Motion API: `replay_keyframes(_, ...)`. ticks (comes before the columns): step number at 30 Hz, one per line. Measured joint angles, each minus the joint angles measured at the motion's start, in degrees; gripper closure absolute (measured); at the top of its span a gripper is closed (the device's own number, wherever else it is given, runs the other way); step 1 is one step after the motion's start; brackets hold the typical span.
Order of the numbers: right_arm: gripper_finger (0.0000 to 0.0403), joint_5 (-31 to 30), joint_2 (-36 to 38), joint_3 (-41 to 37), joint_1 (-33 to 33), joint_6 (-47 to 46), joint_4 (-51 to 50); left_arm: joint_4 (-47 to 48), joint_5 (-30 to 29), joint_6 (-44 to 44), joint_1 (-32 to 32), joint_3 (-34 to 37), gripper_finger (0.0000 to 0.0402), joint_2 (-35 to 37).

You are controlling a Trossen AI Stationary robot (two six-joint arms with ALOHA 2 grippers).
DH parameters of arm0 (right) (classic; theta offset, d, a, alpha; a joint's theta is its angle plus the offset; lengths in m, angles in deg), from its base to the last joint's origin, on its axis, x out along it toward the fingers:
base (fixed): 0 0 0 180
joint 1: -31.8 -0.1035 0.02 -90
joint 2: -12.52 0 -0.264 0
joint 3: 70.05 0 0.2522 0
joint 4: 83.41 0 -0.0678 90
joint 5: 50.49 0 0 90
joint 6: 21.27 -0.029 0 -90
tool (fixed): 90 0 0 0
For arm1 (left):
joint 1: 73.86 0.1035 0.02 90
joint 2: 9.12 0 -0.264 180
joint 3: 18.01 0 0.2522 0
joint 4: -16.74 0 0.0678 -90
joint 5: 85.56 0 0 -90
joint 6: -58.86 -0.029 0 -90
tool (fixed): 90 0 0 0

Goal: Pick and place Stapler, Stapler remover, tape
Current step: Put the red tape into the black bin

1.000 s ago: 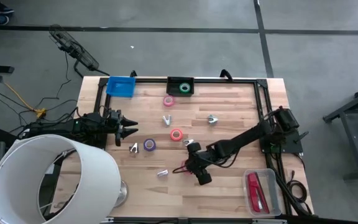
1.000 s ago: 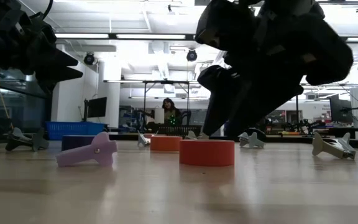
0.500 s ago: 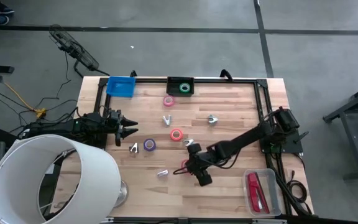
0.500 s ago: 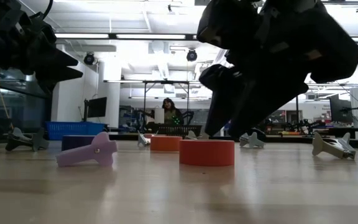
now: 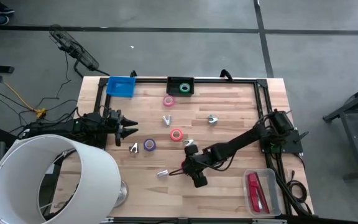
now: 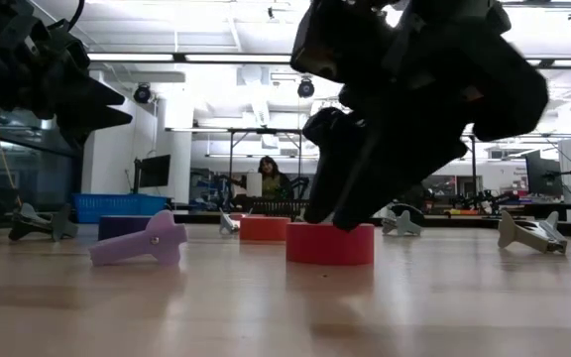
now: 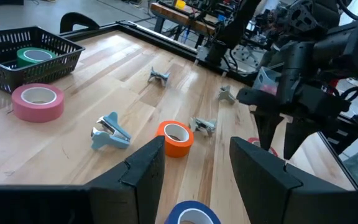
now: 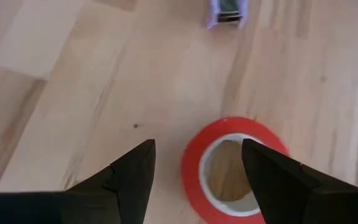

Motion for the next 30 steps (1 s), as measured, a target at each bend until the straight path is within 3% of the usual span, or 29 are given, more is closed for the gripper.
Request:
replay_keyframes(6,0.0188,0.07,-0.57,-0.03,-0.14,-0.7,-2.57,0.0,0.02,0.01,-0.02,0.01,0.0224,0.0)
replay_keyframes(23,0.0321,2.11,-2.25,0.2,-0.09,-2.27,-3.79,0.0,0.02,0.02,-0.02,0.0,0.0224,0.02)
replay_keyframes(30,0.0336,2.44,-2.81,0.2,-0.07,-2.27,-4.63,0.0,0.04,0.0,-0.02,0.0,0.0224,0.0)
